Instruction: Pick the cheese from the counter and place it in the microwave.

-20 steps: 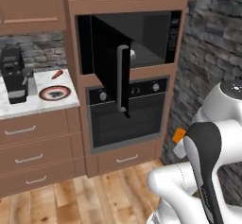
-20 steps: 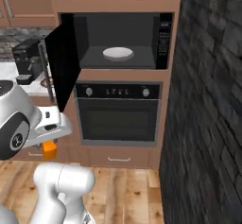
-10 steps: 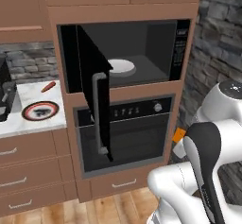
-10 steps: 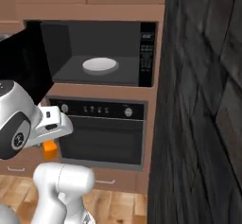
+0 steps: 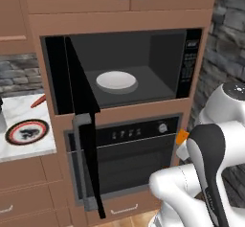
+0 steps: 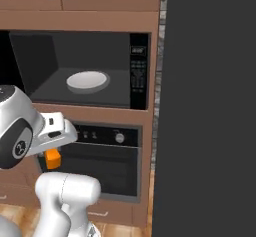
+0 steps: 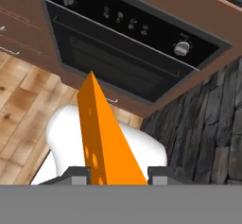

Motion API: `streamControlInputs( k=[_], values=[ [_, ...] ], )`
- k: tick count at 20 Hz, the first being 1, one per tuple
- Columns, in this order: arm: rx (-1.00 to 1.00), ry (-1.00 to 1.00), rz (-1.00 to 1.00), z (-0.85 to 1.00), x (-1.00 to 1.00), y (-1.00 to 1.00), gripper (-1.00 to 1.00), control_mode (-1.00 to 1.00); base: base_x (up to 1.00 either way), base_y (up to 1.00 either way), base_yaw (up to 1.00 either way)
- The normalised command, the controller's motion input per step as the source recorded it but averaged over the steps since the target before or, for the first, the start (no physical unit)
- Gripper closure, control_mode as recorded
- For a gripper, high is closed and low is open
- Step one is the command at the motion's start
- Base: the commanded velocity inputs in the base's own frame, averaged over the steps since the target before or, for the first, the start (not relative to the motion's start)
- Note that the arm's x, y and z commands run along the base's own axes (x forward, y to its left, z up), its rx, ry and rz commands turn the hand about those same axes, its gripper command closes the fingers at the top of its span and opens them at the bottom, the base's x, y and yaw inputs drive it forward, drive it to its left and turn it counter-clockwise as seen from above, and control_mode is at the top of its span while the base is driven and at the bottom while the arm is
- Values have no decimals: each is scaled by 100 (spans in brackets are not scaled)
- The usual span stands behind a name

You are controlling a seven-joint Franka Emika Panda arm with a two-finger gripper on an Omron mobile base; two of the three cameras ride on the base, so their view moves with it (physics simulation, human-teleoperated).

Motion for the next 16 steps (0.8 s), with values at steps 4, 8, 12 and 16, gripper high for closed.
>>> streamControlInputs(
  k=[4, 8, 12, 16],
  values=[
    [0, 0, 0, 0, 0, 0, 100, 100, 85, 0, 5],
    [0, 0, 0, 0, 0, 0, 100, 100, 51, 0, 5],
    [0, 0, 0, 0, 0, 0, 100, 100, 14, 0, 4],
    [0, 0, 0, 0, 0, 0, 100, 100, -15, 4, 4]
  ],
)
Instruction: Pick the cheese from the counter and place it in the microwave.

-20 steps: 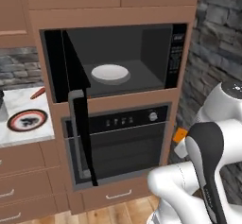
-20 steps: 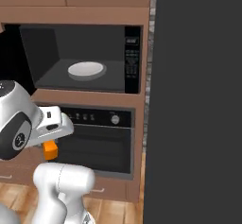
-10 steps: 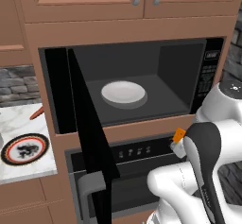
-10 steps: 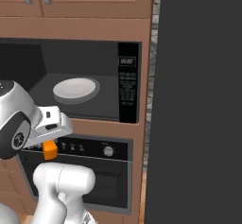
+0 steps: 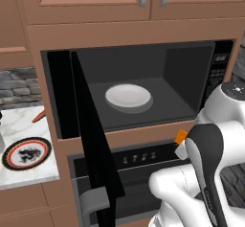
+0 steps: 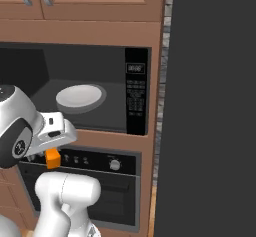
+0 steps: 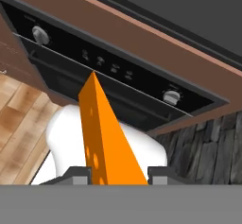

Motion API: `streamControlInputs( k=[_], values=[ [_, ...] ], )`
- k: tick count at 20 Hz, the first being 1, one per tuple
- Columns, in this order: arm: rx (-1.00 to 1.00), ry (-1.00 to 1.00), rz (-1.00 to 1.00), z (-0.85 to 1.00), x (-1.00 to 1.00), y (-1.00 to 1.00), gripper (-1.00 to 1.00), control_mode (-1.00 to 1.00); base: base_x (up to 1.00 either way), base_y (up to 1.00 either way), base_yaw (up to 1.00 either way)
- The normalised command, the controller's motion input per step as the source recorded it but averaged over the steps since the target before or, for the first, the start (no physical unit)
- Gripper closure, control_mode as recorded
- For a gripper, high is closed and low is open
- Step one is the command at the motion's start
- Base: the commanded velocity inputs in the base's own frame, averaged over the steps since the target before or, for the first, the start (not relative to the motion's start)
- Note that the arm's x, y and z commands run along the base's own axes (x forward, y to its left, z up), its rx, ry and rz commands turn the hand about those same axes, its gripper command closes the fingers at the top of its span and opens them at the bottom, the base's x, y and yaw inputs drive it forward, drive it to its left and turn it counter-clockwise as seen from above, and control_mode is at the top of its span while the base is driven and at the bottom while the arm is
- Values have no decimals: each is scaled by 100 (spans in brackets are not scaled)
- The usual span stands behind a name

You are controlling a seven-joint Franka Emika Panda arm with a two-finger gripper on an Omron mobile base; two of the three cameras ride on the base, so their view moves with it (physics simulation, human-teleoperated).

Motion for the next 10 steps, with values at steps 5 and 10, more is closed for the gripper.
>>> streamControlInputs(
  k=[5, 10],
  values=[
    [18, -30, 1, 16, 19, 36, 100, -100, 0, 0, 0],
    [25, -44, 0, 6, 65, 17, 100, -100, 0, 0, 0]
  ],
)
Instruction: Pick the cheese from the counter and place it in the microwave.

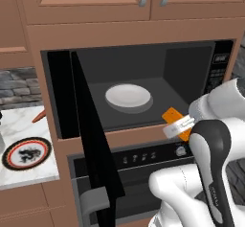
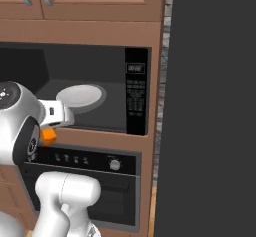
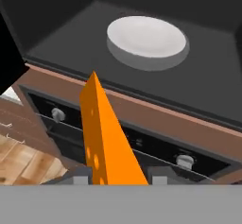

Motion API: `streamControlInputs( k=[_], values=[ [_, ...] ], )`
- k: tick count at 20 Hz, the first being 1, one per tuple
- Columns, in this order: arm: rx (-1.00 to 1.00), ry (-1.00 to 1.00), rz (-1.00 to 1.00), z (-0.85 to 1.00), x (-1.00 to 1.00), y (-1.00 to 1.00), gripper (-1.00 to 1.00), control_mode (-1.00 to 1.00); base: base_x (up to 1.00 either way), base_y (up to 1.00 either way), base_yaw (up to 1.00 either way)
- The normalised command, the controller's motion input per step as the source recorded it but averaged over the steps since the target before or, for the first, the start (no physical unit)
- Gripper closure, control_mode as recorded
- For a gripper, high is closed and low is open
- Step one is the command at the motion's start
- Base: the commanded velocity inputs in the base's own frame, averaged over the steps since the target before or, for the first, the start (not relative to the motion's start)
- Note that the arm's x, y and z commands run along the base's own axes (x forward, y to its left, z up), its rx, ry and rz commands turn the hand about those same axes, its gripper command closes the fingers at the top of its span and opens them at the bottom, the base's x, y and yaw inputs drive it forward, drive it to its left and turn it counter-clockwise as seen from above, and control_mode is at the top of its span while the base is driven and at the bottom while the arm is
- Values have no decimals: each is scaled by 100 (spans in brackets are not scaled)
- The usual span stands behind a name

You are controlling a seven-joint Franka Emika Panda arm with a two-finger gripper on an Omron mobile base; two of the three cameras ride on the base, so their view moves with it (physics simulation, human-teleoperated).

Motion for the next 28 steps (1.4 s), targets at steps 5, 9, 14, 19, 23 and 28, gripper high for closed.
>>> streamControlInputs(
  k=[5, 9, 14, 19, 23, 28],
  values=[
    [18, -42, -1, 0, 64, 22, 100, -100, 0, 0, 0],
    [9, -22, -1, -3, 37, 38, 100, -100, 0, 0, 0],
    [1, -15, 0, -3, 31, 21, 100, -100, 0, 0, 0],
    [0, -5, 0, 0, 30, -4, 100, -100, 0, 0, 0],
    [0, 0, 0, -11, 42, -3, 100, -100, 0, 0, 0],
    [0, 0, 0, -16, 71, 0, 100, -100, 0, 0, 0]
  ],
)
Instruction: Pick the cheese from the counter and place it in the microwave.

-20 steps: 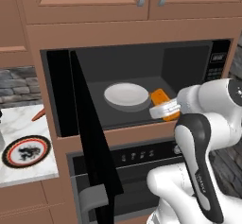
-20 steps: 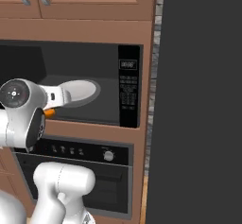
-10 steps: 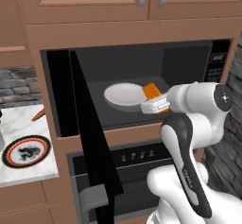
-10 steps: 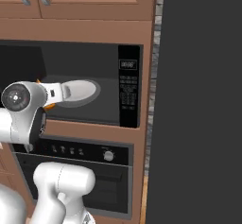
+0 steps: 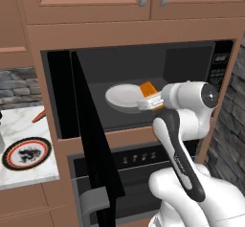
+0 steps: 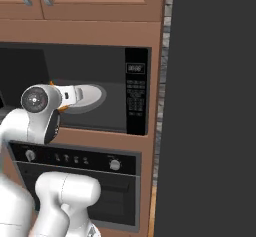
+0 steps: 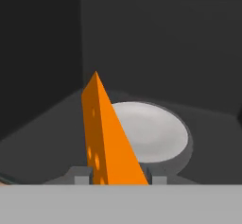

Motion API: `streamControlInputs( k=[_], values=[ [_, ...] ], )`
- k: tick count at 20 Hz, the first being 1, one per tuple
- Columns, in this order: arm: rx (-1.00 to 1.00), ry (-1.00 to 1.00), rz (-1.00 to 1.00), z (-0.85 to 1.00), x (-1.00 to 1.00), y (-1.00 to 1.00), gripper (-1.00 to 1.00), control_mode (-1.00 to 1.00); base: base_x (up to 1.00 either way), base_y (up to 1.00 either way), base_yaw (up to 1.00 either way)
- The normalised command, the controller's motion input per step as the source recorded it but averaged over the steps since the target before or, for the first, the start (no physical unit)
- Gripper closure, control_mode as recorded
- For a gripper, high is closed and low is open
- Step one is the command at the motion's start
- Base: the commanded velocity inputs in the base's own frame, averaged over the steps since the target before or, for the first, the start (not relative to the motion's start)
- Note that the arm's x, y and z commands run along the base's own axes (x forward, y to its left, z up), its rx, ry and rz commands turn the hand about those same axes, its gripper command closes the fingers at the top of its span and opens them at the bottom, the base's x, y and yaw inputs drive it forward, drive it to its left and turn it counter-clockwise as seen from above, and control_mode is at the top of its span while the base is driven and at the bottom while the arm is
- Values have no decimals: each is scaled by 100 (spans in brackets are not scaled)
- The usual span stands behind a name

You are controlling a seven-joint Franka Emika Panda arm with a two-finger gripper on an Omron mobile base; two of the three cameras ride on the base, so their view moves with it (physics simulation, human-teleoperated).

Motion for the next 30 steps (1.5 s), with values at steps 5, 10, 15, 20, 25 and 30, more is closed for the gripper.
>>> streamControlInputs(
  k=[5, 10, 15, 20, 25, 30],
  values=[
    [0, 0, -1, -18, 77, 5, 100, -100, 0, 0, 0],
    [0, 0, 0, -36, 67, 8, 100, -100, 0, 0, 0],
    [0, 0, 0, -38, 57, 16, 100, -100, 0, 0, 0],
    [0, 0, 0, -11, 48, 6, 100, -100, 0, 0, 0],
    [0, 2, 0, 0, 39, 0, 100, -100, 0, 0, 0],
    [0, 7, 0, 0, 35, 1, 100, -100, 0, 0, 0]
  ],
)
